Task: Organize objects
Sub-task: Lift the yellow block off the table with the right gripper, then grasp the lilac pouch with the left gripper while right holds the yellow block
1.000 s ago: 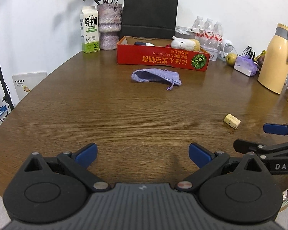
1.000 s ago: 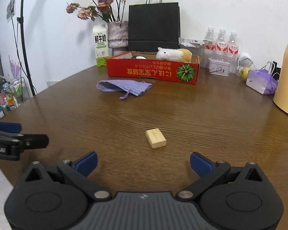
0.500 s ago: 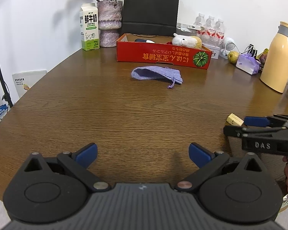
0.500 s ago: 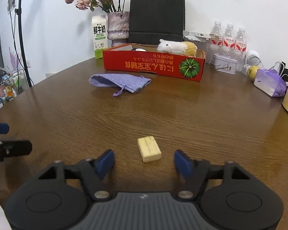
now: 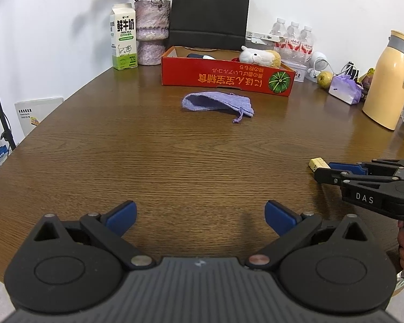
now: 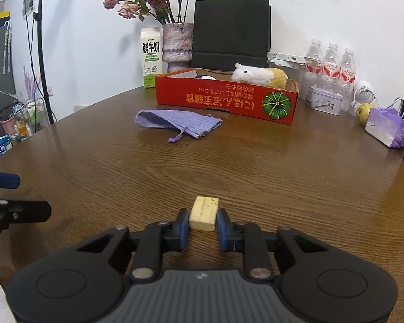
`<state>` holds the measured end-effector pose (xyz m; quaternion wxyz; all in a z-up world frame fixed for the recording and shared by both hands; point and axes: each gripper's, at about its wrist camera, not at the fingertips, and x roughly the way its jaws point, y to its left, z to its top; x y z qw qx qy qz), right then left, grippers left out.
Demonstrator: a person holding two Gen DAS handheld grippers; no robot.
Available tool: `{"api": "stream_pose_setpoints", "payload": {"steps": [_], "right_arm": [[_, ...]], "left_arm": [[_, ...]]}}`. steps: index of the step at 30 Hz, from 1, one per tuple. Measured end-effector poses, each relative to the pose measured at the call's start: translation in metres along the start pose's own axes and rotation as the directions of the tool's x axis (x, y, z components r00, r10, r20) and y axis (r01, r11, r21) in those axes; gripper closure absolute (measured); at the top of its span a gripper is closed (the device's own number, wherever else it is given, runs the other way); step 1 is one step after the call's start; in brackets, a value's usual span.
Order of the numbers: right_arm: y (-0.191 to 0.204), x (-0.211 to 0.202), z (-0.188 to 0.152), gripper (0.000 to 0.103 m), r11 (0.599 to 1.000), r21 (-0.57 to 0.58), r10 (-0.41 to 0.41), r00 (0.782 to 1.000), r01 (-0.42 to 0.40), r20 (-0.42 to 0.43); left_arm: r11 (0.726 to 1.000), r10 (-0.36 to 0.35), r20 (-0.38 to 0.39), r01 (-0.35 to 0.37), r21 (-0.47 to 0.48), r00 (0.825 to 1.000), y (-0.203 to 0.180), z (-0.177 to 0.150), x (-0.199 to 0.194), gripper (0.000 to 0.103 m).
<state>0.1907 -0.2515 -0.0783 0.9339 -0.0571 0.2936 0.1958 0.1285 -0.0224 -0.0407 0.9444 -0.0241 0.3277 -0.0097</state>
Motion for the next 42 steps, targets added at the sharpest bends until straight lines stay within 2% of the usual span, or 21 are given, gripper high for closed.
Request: {"api": "stream_pose_setpoints", "payload": {"steps": [8, 16, 27, 42], "right_arm": [[-0.001, -0.002, 0.003, 0.082, 1.000, 0.023, 0.011, 1.000, -0.011, 0.020], [0.002, -0.006, 0.018, 0.082, 1.000, 0.018, 0.010, 0.997, -0.011, 0.070], [0.003, 0.002, 0.043, 0.082, 1.000, 0.007, 0.007, 0.993, -0.007, 0.115], [-0.008, 0.037, 0.096, 0.082, 0.999, -0.032, -0.021, 0.986, 0.027, 0.165]], "left_arm": [[1.000, -0.003, 0.003, 0.003, -0.002, 1.000, 0.000, 0.002, 0.001, 0.000], [1.000, -0.016, 0.014, 0.016, 0.005, 1.000, -0.002, 0.018, 0.006, 0.000], [1.000, -0.019, 0.033, 0.018, 0.022, 0.999, -0.001, 0.058, 0.033, 0.000], [0.999, -0.030, 0.038, 0.028, 0.045, 0.999, -0.007, 0.118, 0.089, 0.000]]}}
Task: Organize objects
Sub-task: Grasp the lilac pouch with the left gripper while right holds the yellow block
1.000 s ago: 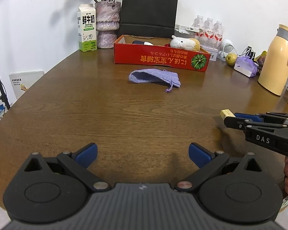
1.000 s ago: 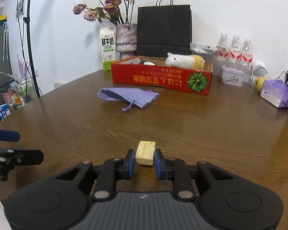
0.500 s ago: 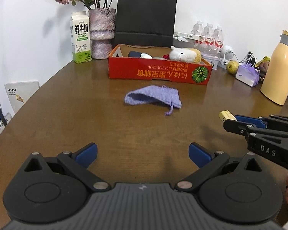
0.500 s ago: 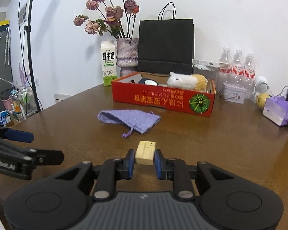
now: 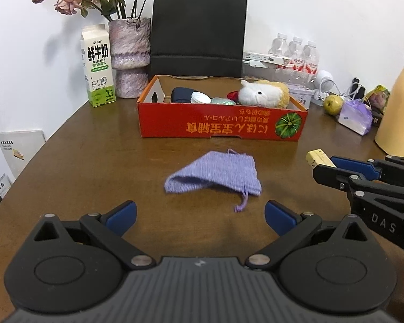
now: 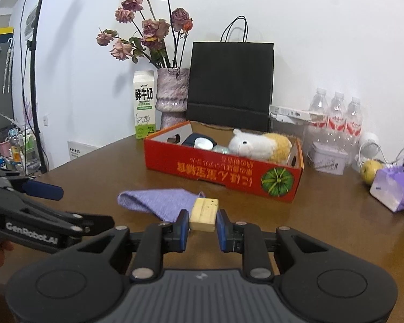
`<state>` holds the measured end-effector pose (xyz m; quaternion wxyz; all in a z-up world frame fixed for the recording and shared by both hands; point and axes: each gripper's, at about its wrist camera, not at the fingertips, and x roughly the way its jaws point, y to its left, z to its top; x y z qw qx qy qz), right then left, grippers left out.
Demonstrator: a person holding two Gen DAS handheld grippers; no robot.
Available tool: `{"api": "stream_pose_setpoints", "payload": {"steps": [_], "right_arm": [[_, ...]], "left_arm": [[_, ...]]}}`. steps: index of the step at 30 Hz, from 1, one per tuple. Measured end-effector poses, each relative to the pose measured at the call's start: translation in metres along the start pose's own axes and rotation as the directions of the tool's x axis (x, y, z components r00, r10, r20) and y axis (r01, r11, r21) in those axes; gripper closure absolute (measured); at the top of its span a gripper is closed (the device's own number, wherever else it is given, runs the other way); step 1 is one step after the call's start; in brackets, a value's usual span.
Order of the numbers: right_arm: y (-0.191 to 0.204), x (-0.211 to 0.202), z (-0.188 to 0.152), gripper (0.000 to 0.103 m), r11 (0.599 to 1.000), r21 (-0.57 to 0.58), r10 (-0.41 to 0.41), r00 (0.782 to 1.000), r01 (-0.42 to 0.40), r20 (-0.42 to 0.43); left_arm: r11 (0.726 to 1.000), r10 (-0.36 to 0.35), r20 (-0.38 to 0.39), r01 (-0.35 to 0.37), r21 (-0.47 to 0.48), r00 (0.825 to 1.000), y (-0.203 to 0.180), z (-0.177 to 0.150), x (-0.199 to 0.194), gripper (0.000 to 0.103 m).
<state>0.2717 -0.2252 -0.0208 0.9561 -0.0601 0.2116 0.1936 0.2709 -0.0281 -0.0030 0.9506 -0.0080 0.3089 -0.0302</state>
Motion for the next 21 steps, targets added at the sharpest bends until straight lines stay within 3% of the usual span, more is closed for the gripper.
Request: {"api": "stream_pose_setpoints", "payload": {"steps": [21], "right_arm": [[-0.032, 0.071, 0.016, 0.082, 0.999, 0.029, -0.026, 0.999, 0.026, -0.025]], "left_arm": [[0.998, 0.022, -0.087, -0.027, -0.054, 0.996, -0.001, 0.041, 0.110, 0.000]]}}
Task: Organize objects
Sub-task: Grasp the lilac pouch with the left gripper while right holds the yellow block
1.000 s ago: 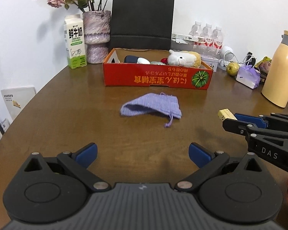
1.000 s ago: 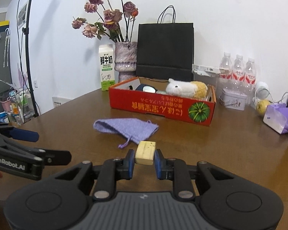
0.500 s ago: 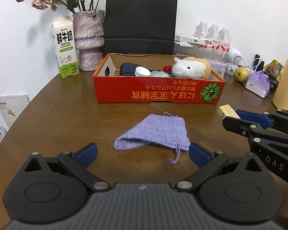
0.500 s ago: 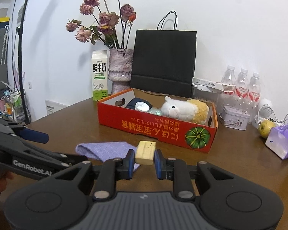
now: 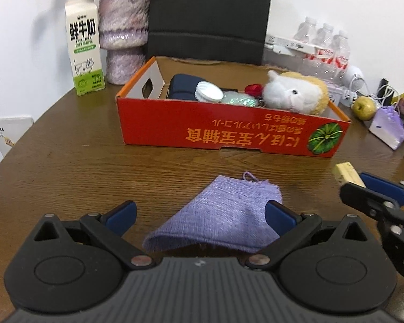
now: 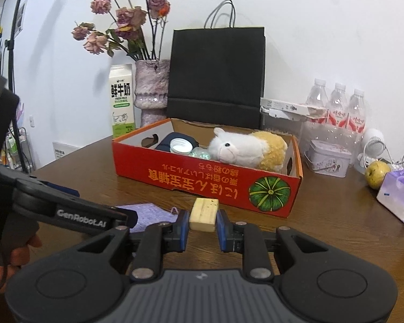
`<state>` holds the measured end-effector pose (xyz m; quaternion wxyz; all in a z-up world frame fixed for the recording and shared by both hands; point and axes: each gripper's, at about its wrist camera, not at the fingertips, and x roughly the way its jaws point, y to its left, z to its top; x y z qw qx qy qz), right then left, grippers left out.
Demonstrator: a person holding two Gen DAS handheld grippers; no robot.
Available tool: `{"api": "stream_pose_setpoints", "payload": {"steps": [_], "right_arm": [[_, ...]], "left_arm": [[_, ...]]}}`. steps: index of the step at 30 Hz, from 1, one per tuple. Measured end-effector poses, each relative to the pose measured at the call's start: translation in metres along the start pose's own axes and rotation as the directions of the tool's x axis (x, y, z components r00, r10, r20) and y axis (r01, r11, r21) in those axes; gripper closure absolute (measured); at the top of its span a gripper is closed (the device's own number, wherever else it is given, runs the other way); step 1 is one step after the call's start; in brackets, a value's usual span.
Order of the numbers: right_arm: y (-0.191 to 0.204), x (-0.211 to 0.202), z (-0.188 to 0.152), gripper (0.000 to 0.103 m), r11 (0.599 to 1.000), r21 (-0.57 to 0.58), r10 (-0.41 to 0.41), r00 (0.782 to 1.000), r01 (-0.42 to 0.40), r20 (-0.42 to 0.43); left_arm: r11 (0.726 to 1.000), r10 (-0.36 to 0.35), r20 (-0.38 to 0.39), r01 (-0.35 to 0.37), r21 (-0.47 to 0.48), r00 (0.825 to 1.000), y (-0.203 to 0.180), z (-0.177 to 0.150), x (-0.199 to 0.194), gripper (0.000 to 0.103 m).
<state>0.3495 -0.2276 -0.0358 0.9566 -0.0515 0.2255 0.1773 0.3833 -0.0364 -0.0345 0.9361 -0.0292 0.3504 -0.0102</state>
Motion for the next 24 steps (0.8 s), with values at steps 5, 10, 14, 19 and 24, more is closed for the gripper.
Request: {"api": "stream_pose_setpoints", "payload": {"steps": [5, 10, 14, 19, 24], "right_arm": [[-0.005, 0.004, -0.002, 0.082, 1.000, 0.020, 0.004, 1.000, -0.003, -0.012], [-0.001, 0.005, -0.004, 0.082, 1.000, 0.012, 0.003, 1.000, -0.003, -0.011], [0.003, 0.007, -0.007, 0.082, 1.000, 0.006, 0.006, 1.000, -0.006, -0.029], [0.007, 0.005, -0.010, 0.083, 1.000, 0.004, 0.005, 0.999, -0.005, -0.034], [0.010, 0.001, -0.013, 0.083, 1.000, 0.003, 0.001, 1.000, -0.001, -0.026]], "left_arm": [[1.000, -0.013, -0.049, 0.013, 0.003, 0.999, -0.001, -0.002, 0.018, 0.000], [0.999, -0.024, -0.052, 0.025, 0.022, 0.998, -0.006, -0.006, 0.027, 0.000], [0.998, -0.010, -0.024, 0.012, 0.061, 1.000, -0.012, -0.012, 0.026, 0.004], [0.998, -0.028, 0.005, 0.028, 0.064, 1.000, -0.014, -0.015, 0.016, 0.029], [0.997, -0.049, 0.023, 0.048, 0.055, 0.999, -0.016, -0.021, 0.007, 0.062]]}}
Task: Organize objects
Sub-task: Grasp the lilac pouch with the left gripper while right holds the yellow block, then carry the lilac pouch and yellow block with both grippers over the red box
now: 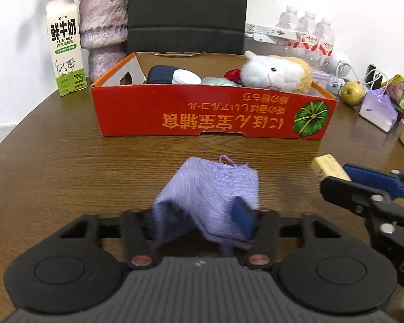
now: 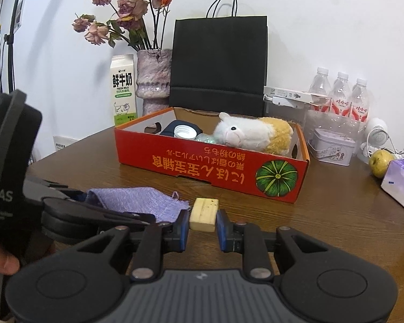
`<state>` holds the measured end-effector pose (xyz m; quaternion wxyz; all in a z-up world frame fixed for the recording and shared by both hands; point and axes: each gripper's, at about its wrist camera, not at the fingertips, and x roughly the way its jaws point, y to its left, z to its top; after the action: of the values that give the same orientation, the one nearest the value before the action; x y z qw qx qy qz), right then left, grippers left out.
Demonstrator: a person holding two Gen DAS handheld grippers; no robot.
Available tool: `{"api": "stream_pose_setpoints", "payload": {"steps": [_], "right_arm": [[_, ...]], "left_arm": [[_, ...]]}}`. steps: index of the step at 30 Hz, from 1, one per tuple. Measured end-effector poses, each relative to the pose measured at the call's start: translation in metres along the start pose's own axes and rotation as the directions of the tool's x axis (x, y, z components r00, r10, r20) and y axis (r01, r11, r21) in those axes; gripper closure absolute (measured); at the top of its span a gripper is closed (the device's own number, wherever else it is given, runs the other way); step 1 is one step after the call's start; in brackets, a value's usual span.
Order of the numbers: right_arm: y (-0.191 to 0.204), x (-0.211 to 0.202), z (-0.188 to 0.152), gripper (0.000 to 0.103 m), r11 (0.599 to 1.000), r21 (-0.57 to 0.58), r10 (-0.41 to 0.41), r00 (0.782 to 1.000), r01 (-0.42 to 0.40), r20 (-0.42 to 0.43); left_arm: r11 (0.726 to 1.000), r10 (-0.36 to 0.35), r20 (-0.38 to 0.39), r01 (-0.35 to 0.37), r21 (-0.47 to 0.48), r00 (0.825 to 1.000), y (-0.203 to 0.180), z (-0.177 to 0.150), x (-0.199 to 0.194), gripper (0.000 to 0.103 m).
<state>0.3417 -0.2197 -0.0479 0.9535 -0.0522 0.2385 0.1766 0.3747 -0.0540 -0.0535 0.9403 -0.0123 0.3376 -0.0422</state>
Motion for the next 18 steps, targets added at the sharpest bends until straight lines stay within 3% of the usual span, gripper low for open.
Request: {"api": "stream_pose_setpoints", "payload": {"steps": [1, 2, 10, 18], "right_arm": [[0.001, -0.001, 0.000, 0.083, 1.000, 0.000, -0.002, 1.000, 0.002, 0.002], [0.001, -0.002, 0.000, 0.083, 1.000, 0.001, -0.003, 1.000, 0.003, 0.005], [0.009, -0.018, -0.001, 0.083, 1.000, 0.005, -0.001, 0.999, 0.001, 0.048], [0.018, -0.035, -0.002, 0.083, 1.000, 0.015, -0.002, 0.996, 0.001, 0.088]], "left_arm": [[1.000, -0.013, 0.001, 0.013, -0.004, 1.000, 0.000, -0.001, -0.002, 0.075], [1.000, -0.025, 0.005, 0.025, -0.005, 1.000, 0.000, -0.002, -0.003, 0.082], [1.000, 0.003, 0.053, -0.003, -0.001, 0.999, -0.004, -0.010, -0.026, 0.089], [1.000, 0.028, 0.143, -0.028, -0.005, 0.989, -0.007, -0.019, -0.062, 0.090]]}}
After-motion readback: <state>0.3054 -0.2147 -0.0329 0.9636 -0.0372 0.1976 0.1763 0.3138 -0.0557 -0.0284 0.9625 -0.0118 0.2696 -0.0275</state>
